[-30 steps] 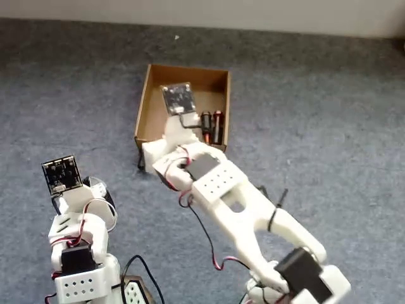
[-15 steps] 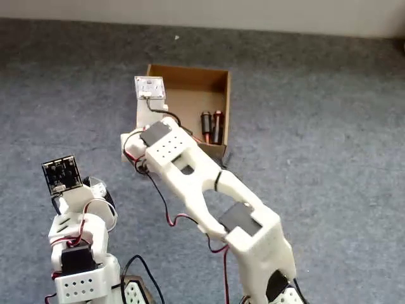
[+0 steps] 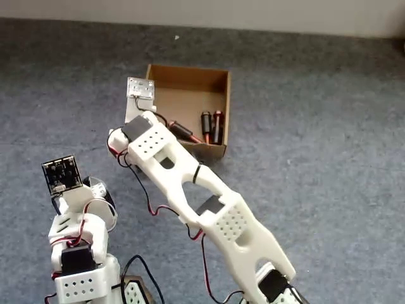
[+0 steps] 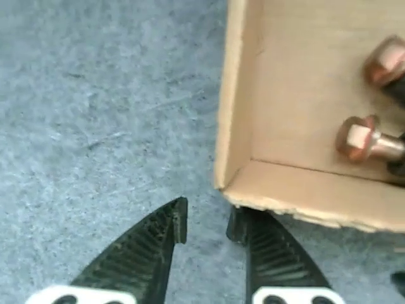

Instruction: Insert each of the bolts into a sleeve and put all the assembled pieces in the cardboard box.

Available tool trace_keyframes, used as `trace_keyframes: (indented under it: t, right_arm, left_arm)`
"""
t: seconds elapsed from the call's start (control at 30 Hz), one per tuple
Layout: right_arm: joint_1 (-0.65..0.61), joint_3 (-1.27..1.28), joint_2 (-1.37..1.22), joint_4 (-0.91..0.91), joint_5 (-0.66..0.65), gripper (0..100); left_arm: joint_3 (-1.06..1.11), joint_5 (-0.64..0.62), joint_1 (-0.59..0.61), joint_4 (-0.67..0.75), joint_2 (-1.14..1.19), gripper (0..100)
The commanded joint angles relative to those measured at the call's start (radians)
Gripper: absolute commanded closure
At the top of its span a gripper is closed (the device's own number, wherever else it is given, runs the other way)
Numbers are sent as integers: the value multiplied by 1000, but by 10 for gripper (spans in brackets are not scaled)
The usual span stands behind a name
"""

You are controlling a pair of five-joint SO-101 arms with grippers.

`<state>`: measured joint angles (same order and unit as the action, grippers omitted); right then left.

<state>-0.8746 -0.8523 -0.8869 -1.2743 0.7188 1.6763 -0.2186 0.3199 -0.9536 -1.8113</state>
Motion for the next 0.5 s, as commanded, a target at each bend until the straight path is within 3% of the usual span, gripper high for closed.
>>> trace_keyframes:
  t: [0.0, 0.47]
  right_arm:
    - [13, -134, -35, -70, 9, 871]
    - [81, -378, -131, -303, 3, 871]
  left_arm:
    - [19, 12, 12, 21, -1, 995]
    - [19, 12, 12, 23, -1, 995]
